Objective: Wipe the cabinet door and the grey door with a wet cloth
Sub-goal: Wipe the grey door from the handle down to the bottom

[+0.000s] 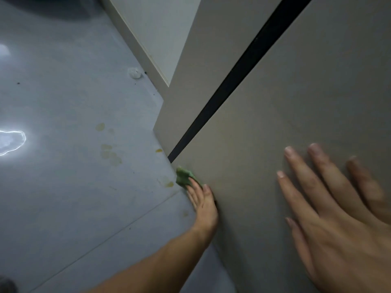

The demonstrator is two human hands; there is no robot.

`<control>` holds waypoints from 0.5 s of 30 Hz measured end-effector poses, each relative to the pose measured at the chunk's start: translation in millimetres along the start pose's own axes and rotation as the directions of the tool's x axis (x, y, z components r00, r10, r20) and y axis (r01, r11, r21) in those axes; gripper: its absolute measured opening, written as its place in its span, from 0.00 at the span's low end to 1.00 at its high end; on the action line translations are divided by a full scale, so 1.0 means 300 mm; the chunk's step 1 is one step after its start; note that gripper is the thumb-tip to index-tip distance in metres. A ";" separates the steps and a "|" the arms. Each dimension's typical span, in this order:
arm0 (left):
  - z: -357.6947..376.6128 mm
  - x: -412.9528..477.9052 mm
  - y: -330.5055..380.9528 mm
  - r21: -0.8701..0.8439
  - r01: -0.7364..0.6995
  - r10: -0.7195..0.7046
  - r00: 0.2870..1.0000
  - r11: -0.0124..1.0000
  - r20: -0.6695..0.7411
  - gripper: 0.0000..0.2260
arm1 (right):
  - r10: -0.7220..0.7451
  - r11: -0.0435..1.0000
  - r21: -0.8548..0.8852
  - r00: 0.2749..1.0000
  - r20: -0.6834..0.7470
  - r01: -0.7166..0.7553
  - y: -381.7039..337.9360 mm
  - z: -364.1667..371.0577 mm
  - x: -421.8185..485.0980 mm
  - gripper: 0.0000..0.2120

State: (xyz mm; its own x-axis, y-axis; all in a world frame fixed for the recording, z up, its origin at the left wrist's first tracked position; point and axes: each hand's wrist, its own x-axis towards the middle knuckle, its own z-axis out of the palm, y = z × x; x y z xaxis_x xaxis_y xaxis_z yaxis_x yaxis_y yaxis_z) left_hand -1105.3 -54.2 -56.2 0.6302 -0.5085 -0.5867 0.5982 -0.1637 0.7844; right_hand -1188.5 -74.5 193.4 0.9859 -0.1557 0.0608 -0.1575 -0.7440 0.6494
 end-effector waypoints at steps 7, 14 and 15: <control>0.134 -0.351 0.190 0.143 -0.657 0.645 0.754 0.740 0.122 0.27 | 0.036 0.998 -0.040 0.997 -0.067 -0.039 0.069 -0.061 -0.104 0.29; 0.071 -0.146 0.264 0.080 -0.333 0.337 0.941 0.939 -0.031 0.24 | 0.017 0.994 -0.104 0.993 -0.115 -0.029 0.105 -0.068 -0.185 0.29; 0.066 -0.136 0.297 0.048 -0.307 0.308 0.951 0.951 -0.035 0.24 | 0.011 0.993 -0.114 0.993 -0.115 -0.024 0.103 -0.067 -0.189 0.29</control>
State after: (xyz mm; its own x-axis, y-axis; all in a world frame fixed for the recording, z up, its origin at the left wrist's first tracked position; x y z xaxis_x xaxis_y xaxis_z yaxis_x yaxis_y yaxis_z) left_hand -1087.6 -64.9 41.6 0.8010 -0.5042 -0.3229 0.3515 -0.0404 0.9353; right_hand -1248.2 -75.7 225.4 0.9841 -0.0877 0.1548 -0.1737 -0.6607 0.7303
